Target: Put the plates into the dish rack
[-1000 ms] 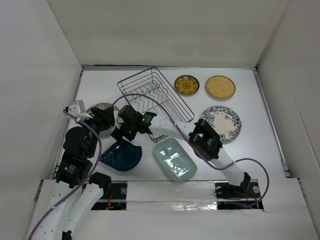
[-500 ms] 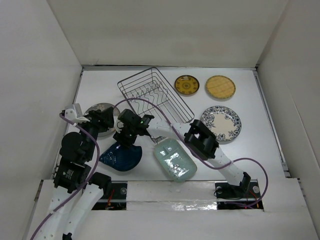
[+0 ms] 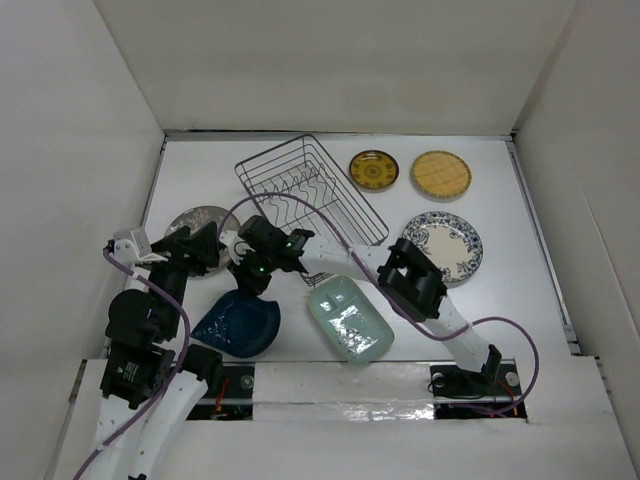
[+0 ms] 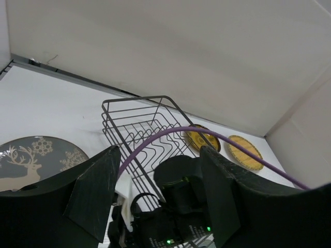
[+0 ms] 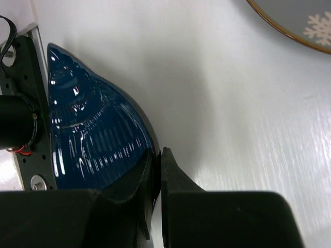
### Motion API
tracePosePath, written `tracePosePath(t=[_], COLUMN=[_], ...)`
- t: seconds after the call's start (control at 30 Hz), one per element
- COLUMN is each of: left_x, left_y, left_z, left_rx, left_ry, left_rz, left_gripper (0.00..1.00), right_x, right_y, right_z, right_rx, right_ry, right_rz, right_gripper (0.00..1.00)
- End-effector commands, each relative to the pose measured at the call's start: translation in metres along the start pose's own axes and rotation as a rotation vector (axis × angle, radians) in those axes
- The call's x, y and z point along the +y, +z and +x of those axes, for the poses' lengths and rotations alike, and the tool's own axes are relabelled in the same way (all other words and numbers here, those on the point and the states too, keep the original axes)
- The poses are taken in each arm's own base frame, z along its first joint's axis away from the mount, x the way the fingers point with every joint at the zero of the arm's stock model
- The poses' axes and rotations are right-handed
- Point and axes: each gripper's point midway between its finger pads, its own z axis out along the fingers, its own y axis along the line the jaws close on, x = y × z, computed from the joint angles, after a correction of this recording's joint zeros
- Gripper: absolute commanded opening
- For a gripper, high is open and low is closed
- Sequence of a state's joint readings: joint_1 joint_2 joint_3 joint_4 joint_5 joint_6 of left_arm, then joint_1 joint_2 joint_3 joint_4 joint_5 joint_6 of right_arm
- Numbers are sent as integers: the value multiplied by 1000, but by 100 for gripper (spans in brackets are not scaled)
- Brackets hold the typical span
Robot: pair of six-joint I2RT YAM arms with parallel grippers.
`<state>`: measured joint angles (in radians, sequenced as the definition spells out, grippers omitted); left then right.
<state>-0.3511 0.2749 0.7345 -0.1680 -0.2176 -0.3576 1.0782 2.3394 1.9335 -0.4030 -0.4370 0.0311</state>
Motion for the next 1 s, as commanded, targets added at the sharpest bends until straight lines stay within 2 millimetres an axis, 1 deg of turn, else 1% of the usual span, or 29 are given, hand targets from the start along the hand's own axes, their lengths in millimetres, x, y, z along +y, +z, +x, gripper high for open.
tracePosePath(t=[0.0, 0.03, 0.07, 0.1, 0.13, 0.17, 0.23, 0.27, 0.33, 0.37, 0.43, 0.47, 0.53, 0.57, 0.6, 0.67, 0.7, 0.77, 0.83, 0.9, 0.93, 0.97], left_x=[-1, -1, -2, -5, -6, -7, -11, -13, -14, -15, -18, -17, -15, -16, -14, -18, -16, -17, -15, -13, -12, -13], left_y=[-1, -3, -4, -6, -7, -8, -9, -9, -9, -9, -8, -8, -5, -4, -2, 0, 2, 2, 2, 2, 2, 2], left_z=[-21, -24, -27, -33, -35, -36, -40, -40, -41, -40, -38, -36, -25, -19, -7, 9, 22, 31, 36, 39, 40, 40], left_rx=[-59, -67, -73, -84, -92, -94, -101, -97, -95, -93, -83, -78, -56, -39, -10, 34, 61, 89, 101, 101, 105, 109], left_ry=[14, 14, 13, 11, 6, 5, -1, -2, -2, -3, -1, -2, -1, -2, -8, -8, -12, -9, 2, 12, 21, 27], left_rz=[-10, -11, -9, -2, 3, 9, 24, 34, 41, 46, 59, 59, 57, 66, 68, 107, 108, 123, 121, 119, 121, 123], left_gripper=[60, 61, 62, 62, 63, 64, 65, 65, 66, 66, 66, 66, 66, 66, 66, 66, 66, 65, 65, 65, 65, 65], right_x=[10, 18, 20, 15, 20, 20, 11, 15, -3, -11, -18, -33, -49, -58, -81, -106, -129, -149, -176, -190, -200, -204], right_y=[-45, -67, -78, -91, -113, -124, -148, -165, -188, -205, -224, -239, -273, -286, -312, -341, -364, -386, -414, -429, -442, -445], right_z=[-57, -76, -86, -95, -112, -119, -135, -145, -156, -165, -177, -181, -190, -192, -192, -190, -184, -179, -169, -164, -159, -160], right_rx=[-166, -223, -255, -287, -345, -371, -428, -470, -524, -562, -625, -658, -749, -777, -815, -860, -883, -898, -908, -900, -903, -890], right_ry=[-105, -103, -92, -89, -100, -96, -85, -88, -62, -35, 11, 35, 81, 102, 138, 173, 205, 216, 251, 248, 263, 246], right_rz=[103, 120, 142, 200, 227, 253, 335, 355, 445, 465, 475, 501, 575, 606, 692, 808, 912, 1016, 1150, 1230, 1303, 1340], right_gripper=[0, 0, 0, 0, 0, 0, 0, 0, 0, 0, 0, 0, 0, 0, 0, 0, 0, 0, 0, 0, 0, 0])
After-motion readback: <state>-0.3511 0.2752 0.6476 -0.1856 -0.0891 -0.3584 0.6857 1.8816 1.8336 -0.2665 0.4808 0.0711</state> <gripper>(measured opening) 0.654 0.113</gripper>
